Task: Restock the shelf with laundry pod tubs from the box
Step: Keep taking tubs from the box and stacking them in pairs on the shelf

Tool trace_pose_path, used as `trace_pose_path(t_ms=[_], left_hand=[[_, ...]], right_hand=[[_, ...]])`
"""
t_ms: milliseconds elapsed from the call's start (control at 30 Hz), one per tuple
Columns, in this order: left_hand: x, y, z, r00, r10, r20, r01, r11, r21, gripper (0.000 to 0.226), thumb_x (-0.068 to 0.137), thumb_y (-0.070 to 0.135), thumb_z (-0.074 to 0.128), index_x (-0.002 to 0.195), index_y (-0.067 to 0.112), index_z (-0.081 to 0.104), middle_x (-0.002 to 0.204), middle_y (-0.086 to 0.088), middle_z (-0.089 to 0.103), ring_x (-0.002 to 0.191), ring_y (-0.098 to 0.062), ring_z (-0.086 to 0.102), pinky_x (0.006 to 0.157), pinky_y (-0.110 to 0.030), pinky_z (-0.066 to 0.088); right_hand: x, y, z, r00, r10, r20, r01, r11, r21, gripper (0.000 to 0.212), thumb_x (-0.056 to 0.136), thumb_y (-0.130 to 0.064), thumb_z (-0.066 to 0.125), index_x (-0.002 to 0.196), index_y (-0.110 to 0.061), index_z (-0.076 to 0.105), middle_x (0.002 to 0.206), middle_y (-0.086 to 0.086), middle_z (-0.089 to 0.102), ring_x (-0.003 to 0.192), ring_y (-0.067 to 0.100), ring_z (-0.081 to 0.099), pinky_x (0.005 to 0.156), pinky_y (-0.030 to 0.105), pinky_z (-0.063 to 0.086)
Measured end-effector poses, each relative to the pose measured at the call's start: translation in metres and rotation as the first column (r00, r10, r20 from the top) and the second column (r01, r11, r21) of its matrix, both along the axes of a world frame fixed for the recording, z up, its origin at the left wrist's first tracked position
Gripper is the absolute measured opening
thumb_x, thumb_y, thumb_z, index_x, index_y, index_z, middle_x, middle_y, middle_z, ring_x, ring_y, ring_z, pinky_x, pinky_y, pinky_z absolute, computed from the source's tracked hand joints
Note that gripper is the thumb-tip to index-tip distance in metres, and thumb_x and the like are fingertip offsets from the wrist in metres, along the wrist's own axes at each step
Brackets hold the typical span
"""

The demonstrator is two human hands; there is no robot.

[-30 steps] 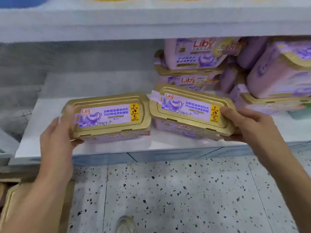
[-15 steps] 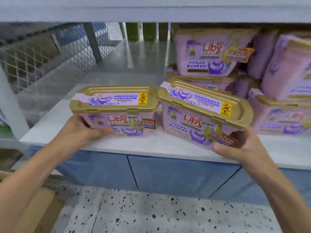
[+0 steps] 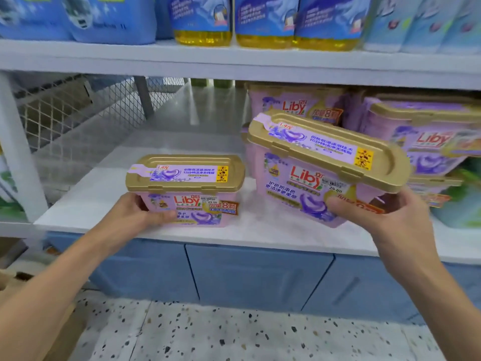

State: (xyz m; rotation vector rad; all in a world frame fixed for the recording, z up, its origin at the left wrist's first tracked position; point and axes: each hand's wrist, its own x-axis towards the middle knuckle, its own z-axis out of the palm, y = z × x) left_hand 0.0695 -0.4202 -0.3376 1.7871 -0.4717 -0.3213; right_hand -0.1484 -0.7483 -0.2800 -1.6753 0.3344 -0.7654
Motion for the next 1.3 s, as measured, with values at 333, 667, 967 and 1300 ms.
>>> trace_pose_path(t_ms=[333, 667, 967, 1300], left_hand=[[-0.035, -0.089, -0.008, 0.99, -0.138, 0.017, 0.138, 0.99, -0.023, 0.055, 0.078, -0.002, 0.083, 0.128, 0.011, 0.064, 0.121, 0.0, 0.076, 0.113, -0.015, 0.071, 0.098, -0.03, 0.056], [-0.046, -0.121, -0.013, 0.991, -0.133, -0.025, 0.132, 0.991, -0.037, 0.064, 0.073, 0.008, 0.09, 0.13, 0.014, 0.06, 0.123, 0.0, 0.074, 0.114, -0.015, 0.07, 0.102, -0.042, 0.055], [-0.058, -0.126, 0.023, 0.99, -0.139, 0.011, 0.14, 0.988, -0.068, 0.051, 0.076, 0.016, 0.085, 0.123, 0.017, 0.066, 0.107, 0.014, 0.078, 0.1, -0.003, 0.073, 0.077, -0.016, 0.057], [-0.069, -0.117, 0.025, 0.988, 0.092, 0.127, -0.07, 0.983, -0.169, 0.067, 0.077, 0.0, 0.082, 0.13, 0.034, 0.059, 0.114, 0.014, 0.077, 0.106, -0.007, 0.073, 0.086, -0.02, 0.057]], right_hand=[[0.024, -0.002, 0.052, 0.981, 0.194, -0.001, -0.194, 0.976, -0.101, 0.051, 0.058, -0.021, 0.091, 0.105, -0.013, 0.073, 0.095, 0.009, 0.078, 0.086, 0.026, 0.073, 0.071, 0.035, 0.053], [0.049, -0.012, 0.038, 0.954, 0.288, -0.087, -0.289, 0.957, 0.0, 0.043, 0.072, -0.012, 0.084, 0.111, -0.017, 0.067, 0.104, 0.002, 0.078, 0.096, 0.021, 0.076, 0.086, 0.045, 0.061], [0.026, -0.002, 0.006, 0.985, 0.132, -0.111, -0.138, 0.989, -0.051, 0.048, 0.079, -0.034, 0.083, 0.123, -0.026, 0.065, 0.105, -0.012, 0.076, 0.102, 0.007, 0.071, 0.09, 0.035, 0.057], [0.027, 0.023, -0.05, 1.0, -0.017, -0.002, 0.017, 1.0, -0.018, 0.068, 0.088, -0.008, 0.074, 0.145, -0.031, 0.044, 0.111, -0.035, 0.067, 0.103, -0.011, 0.064, 0.078, 0.006, 0.049]])
